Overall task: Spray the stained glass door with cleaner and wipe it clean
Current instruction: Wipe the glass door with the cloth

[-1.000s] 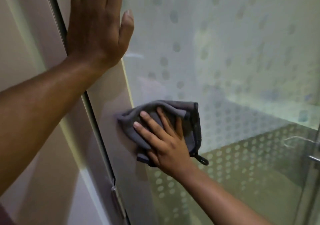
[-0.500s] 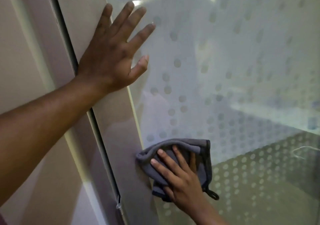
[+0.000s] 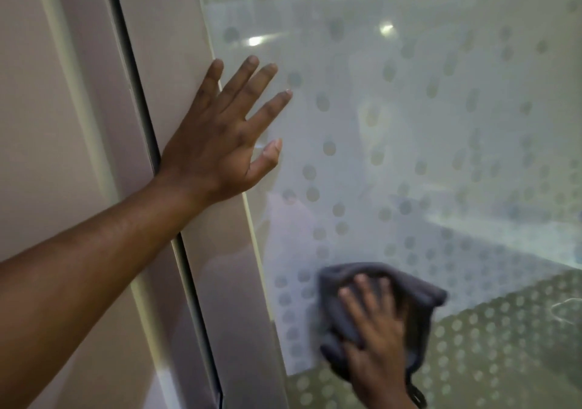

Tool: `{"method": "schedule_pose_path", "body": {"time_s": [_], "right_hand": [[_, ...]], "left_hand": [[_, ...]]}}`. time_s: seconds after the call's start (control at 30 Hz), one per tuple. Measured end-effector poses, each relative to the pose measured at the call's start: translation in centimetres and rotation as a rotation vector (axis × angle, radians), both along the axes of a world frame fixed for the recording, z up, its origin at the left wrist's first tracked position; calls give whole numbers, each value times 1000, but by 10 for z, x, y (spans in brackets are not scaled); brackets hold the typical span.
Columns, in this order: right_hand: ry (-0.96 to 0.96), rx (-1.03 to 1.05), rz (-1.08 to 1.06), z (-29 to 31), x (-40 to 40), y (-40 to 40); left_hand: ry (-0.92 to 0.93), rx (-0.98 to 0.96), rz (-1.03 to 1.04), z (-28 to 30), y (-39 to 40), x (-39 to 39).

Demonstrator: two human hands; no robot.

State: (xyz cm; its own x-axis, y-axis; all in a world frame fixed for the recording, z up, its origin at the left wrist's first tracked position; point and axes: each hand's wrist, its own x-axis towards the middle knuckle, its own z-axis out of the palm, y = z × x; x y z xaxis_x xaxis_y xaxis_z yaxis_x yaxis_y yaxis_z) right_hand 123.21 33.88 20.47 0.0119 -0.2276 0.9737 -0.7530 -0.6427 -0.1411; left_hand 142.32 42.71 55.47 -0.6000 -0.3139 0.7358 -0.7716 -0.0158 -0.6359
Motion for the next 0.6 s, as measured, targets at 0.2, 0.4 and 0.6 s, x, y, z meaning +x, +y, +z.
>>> {"method": "schedule_pose_path", "body": {"time_s": [0.2, 0.4, 0.6], "right_hand": [[-629, 234, 19, 76, 27, 13], [72, -60, 10, 124, -28, -8], [-268, 60, 48, 250, -23, -11]], "left_hand": [[39, -46, -32, 0, -3, 0], [64, -76, -37, 0, -3, 2], [112, -71, -45, 1, -4, 3]]}}
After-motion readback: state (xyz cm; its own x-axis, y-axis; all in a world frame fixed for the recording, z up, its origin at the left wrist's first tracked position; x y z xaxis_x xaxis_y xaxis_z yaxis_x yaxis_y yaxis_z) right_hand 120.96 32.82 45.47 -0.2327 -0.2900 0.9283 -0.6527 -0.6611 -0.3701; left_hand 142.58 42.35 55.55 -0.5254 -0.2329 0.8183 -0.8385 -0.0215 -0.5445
